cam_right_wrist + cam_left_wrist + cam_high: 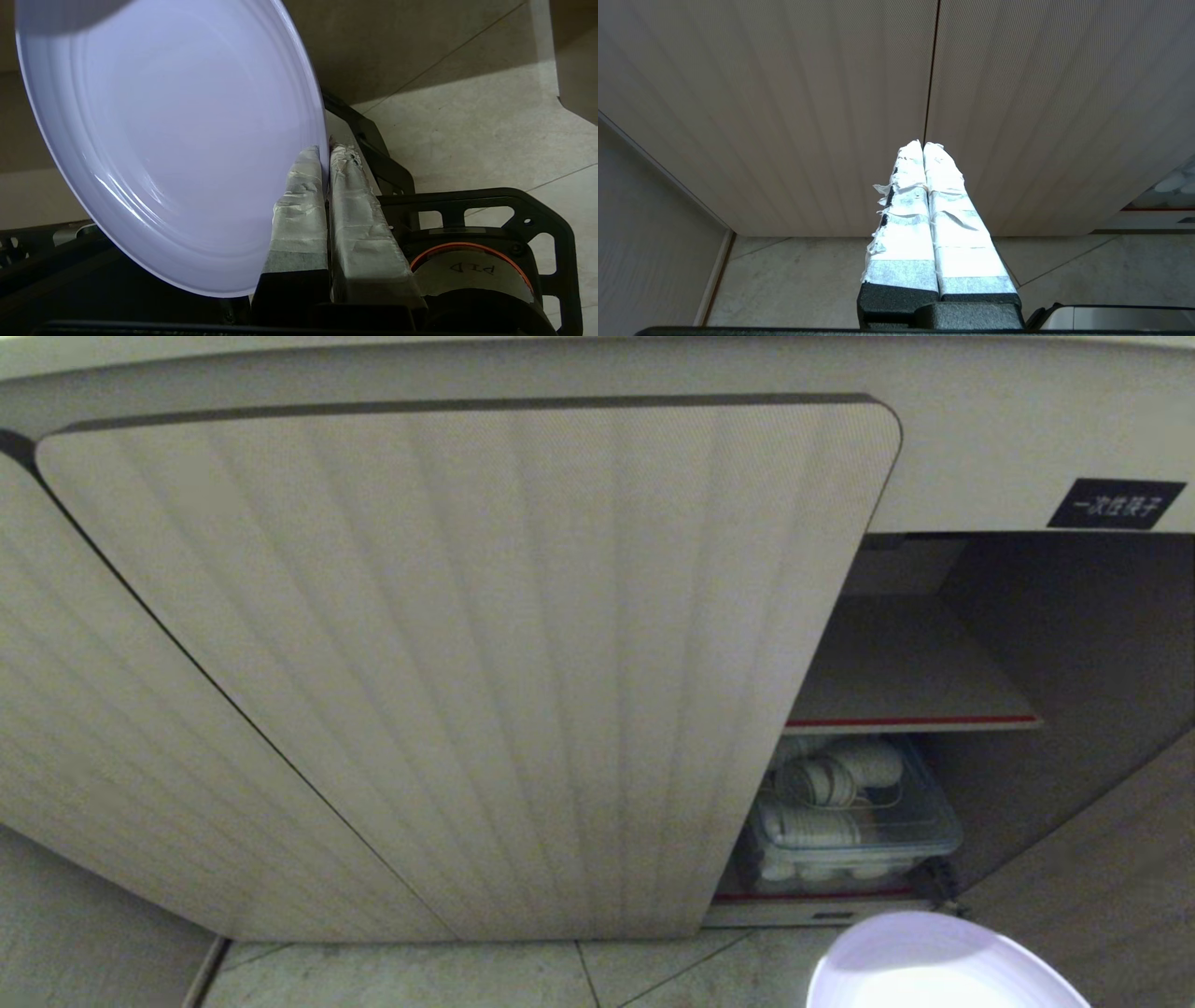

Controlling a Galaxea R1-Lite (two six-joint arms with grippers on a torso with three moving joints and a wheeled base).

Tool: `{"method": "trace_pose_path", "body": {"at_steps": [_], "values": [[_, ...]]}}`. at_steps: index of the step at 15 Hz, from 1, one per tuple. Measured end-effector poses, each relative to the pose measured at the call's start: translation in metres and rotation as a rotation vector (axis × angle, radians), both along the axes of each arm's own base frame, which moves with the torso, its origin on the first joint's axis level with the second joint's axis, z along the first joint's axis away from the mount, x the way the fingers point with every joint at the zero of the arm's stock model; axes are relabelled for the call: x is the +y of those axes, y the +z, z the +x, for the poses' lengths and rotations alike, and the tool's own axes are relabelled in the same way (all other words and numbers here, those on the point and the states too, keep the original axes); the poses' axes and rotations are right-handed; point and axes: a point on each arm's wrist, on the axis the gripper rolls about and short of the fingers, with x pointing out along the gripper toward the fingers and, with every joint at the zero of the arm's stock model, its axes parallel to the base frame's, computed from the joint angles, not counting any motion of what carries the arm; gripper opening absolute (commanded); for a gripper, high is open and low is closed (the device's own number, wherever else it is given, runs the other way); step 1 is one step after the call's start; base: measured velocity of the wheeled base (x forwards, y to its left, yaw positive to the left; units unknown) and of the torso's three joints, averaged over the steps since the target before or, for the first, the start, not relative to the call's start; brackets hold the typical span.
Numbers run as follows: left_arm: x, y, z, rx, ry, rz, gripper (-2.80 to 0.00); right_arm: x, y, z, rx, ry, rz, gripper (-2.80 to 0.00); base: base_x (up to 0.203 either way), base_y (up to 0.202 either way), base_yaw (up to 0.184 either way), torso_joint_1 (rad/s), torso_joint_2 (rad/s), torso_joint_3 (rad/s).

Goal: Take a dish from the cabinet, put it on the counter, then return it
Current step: Put it back into the cabinet

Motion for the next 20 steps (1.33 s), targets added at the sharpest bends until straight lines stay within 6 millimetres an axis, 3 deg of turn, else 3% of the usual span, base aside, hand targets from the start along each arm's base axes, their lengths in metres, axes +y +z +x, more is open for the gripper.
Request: {"method": "trace_pose_path", "body": {"at_steps": [12,20], "values": [[0.000,0.000,0.000,0.000,0.000,0.001,-2.80,0.000,0.006,0.003,-0.013,-0.128,0.029,-2.80,0.000,0.000,0.000,0.000,0.00,0.000],[0.000,0.000,0.000,0.000,0.000,0.000,-2.80,0.007,0.019,0.024,-0.011,-0.221,0.014,-2.80,0.000,0.000,0.000,0.000,0.00,0.000]]}}
